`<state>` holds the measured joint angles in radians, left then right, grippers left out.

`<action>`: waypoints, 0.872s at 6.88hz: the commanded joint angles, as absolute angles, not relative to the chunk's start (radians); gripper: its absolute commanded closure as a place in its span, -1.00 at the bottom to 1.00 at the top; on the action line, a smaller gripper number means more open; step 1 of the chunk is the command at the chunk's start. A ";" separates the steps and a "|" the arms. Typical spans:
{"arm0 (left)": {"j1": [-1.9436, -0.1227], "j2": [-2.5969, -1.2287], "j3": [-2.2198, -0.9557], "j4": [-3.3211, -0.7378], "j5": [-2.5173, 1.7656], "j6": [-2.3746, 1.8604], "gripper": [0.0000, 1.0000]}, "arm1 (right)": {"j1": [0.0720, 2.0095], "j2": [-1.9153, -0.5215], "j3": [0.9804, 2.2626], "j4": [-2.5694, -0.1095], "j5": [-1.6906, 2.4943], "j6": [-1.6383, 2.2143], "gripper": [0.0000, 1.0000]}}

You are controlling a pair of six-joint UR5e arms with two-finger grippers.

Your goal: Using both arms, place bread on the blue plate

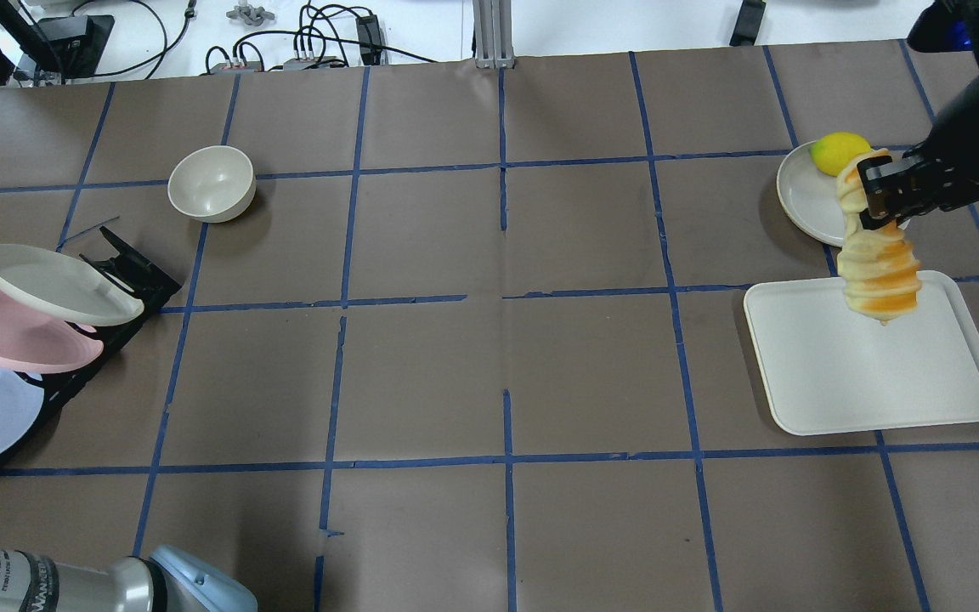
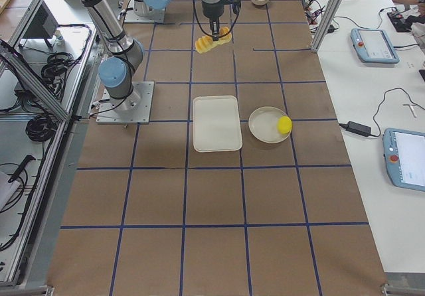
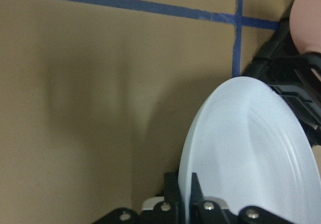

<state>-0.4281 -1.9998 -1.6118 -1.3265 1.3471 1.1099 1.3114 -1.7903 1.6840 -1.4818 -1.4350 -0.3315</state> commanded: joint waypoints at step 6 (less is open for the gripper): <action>-0.440 -1.586 -1.494 -1.991 1.344 1.059 0.94 | 1.508 -1.717 1.586 -1.357 -1.660 -0.104 0.84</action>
<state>-0.4292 -1.6444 -1.4918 -1.9238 1.3522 1.0797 1.4812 -1.7270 1.5884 -1.3254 -1.6482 -0.1176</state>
